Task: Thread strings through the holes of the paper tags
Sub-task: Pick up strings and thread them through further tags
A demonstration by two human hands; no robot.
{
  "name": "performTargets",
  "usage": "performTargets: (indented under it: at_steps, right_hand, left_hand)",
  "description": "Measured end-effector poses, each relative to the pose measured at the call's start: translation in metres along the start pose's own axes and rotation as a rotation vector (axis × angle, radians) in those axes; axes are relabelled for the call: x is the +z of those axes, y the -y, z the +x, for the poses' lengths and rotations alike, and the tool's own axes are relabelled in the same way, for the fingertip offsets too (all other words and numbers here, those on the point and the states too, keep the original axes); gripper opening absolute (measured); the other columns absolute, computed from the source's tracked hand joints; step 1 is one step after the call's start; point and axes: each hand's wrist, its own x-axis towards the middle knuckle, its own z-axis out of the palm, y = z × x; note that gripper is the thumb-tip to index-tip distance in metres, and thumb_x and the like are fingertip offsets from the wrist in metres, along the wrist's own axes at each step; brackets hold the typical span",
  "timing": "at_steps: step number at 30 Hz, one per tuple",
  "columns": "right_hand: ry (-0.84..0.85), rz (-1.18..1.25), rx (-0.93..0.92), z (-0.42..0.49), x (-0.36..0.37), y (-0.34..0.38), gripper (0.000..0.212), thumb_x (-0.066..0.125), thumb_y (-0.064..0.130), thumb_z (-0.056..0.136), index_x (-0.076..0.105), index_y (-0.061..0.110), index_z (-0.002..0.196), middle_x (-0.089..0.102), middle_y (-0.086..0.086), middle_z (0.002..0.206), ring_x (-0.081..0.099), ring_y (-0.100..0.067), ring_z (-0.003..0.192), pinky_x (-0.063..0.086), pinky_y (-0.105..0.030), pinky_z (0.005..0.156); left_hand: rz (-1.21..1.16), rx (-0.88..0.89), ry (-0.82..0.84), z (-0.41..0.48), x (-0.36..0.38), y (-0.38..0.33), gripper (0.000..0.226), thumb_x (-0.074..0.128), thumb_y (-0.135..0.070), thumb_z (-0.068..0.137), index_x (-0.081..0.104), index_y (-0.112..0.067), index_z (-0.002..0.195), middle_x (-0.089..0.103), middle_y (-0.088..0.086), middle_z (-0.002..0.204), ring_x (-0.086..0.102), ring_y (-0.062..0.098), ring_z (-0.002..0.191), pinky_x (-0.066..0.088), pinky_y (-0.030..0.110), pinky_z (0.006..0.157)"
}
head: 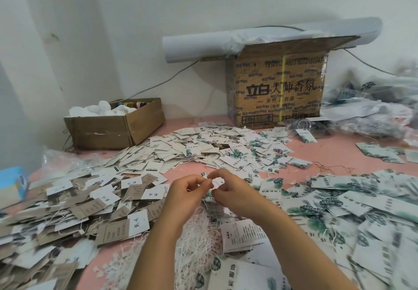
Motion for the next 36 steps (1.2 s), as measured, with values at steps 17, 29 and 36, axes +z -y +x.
performTargets:
  at_steps: [17,29,36]
  right_hand:
    - [-0.26,-0.557,0.196,0.007,-0.001,-0.019,0.032,0.056,0.031,0.09,0.062,0.011,0.114,0.065,-0.006,0.112,0.062,-0.023,0.095,0.051,-0.036,0.084]
    - [-0.174,-0.741,0.448,-0.003,-0.023,-0.038,0.04,0.061,0.053,0.081,0.041,0.019,0.078,0.048,0.007,0.071,0.053,-0.014,0.073,0.044,-0.029,0.066]
    - [-0.181,-0.733,0.482,-0.004,-0.023,-0.038,0.043,0.066,0.051,0.079,0.037,0.019,0.079,0.045,0.006,0.071,0.05,-0.016,0.074,0.041,-0.028,0.064]
  left_hand:
    - [-0.059,-0.153,0.026,0.002,0.028,0.036,0.058,0.047,-0.049,0.09,0.032,-0.032,0.144,0.029,0.0,0.152,0.034,0.02,0.135,0.034,0.038,0.101]
    - [-0.375,-0.093,-0.333,0.004,0.02,0.033,0.026,0.068,-0.008,0.083,0.062,-0.028,0.099,0.059,-0.011,0.101,0.054,0.004,0.087,0.044,0.025,0.073]
    - [-0.348,-0.097,-0.308,0.005,0.019,0.033,0.036,0.066,0.005,0.08,0.063,-0.029,0.092,0.058,-0.012,0.101,0.056,0.007,0.092,0.044,0.026,0.078]
